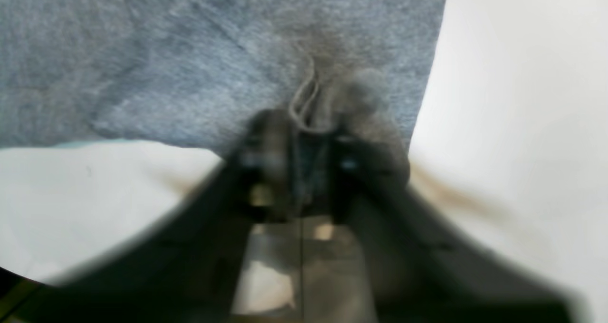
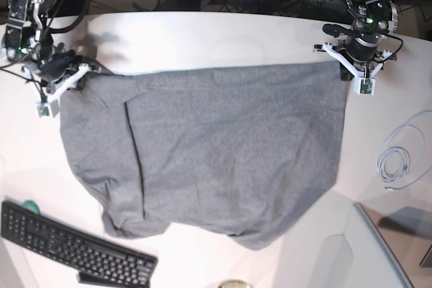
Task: Layout the t-shirt on the table in an organized manner, then fold the t-shirt properly
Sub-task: 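Pull the shirt corner with the right gripper to straighten it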
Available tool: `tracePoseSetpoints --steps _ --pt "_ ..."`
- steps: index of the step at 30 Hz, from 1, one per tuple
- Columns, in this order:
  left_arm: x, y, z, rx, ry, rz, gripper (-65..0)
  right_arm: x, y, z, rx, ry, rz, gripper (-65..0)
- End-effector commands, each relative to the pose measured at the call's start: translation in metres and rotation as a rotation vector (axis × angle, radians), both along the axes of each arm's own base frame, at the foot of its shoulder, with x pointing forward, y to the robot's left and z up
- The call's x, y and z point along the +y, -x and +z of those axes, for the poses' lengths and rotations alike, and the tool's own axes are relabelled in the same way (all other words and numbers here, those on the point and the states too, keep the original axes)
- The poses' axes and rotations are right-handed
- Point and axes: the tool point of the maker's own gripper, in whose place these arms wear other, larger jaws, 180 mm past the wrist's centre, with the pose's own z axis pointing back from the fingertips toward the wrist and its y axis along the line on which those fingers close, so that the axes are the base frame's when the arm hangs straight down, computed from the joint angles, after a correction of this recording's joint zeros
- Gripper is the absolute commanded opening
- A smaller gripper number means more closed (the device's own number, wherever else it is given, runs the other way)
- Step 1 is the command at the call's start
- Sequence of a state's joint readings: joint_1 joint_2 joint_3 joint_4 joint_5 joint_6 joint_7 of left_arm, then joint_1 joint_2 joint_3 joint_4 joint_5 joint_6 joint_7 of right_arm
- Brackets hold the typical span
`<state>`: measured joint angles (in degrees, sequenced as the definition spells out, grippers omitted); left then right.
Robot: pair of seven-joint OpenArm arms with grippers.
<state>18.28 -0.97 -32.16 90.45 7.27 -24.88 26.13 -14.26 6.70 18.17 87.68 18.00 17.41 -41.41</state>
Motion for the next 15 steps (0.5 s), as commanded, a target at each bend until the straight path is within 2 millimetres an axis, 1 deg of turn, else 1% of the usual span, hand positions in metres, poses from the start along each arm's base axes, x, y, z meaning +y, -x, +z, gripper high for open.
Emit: tracePoseSetpoints --steps 1,2,3,5,8,13,15 --pt "0.004 -0.008 0.011 -0.044 -0.013 0.0 -65.0 0.0 -0.005 0.012 -0.047 0.006 0.028 -65.0" --pt "0.005 -0.008 0.011 -0.044 -0.015 0.0 -65.0 0.004 -0.001 0.016 -0.056 0.006 0.057 -65.0" --pt "0.005 -0.008 0.011 -0.044 -0.015 0.0 -65.0 0.008 0.003 0.019 -0.064 0.008 0.088 -62.9" --pt "0.005 -0.008 0.011 -0.044 -0.015 0.0 -65.0 0.018 0.014 0.024 -0.057 -0.001 0.126 -64.7" --pt "0.005 -0.007 0.011 -0.043 -0.016 -0.001 -65.0 0.028 0.029 0.023 -0.007 -0.012 0.172 -65.0" --pt "0.005 -0.007 0.011 -0.043 -0.016 -0.001 -65.0 0.048 0.058 0.017 0.037 -0.042 0.336 -65.0" --pt "0.005 -0.007 0.011 -0.043 -0.018 -0.002 -65.0 0.052 0.067 0.015 0.057 -0.048 0.392 -65.0"
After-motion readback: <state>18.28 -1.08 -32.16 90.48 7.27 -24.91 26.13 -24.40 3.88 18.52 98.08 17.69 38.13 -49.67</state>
